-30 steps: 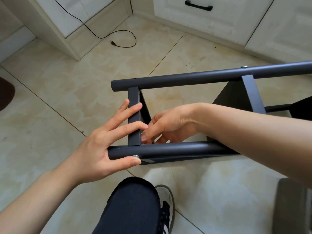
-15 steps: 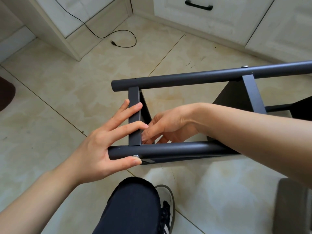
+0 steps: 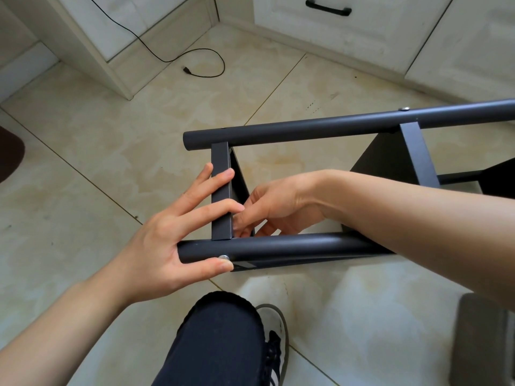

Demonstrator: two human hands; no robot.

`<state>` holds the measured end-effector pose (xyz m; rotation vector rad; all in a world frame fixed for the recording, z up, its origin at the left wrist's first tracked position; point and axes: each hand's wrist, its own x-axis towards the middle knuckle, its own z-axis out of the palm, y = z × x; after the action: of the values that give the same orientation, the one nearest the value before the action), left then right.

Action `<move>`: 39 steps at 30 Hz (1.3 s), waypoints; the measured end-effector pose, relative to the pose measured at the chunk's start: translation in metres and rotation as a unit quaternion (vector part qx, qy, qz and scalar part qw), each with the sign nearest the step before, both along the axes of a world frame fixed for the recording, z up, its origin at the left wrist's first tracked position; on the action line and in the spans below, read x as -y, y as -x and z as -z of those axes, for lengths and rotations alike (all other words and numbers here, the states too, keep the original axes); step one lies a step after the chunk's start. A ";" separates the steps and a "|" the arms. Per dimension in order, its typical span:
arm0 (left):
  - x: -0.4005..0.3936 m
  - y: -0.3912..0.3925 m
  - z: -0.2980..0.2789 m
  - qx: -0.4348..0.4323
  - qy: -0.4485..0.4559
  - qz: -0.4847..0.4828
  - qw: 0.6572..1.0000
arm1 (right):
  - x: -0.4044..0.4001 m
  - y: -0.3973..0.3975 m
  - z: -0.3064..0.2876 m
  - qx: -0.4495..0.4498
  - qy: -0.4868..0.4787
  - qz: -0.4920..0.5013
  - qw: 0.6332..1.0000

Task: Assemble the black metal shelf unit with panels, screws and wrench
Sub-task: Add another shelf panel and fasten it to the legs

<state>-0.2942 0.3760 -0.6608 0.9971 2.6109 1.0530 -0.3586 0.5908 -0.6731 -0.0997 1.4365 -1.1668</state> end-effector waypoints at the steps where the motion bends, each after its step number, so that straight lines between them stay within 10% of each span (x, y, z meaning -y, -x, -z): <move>1: 0.000 0.000 0.000 0.000 0.000 0.000 1.000 | 0.001 0.000 0.001 -0.005 -0.003 0.000 1.000; 39: 0.000 0.000 0.001 0.002 -0.003 -0.002 1.000 | 0.003 0.000 -0.003 0.026 0.010 0.010 1.000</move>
<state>-0.2940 0.3760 -0.6615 0.9906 2.6093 1.0634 -0.3587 0.5881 -0.6704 -0.0690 1.3838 -1.1932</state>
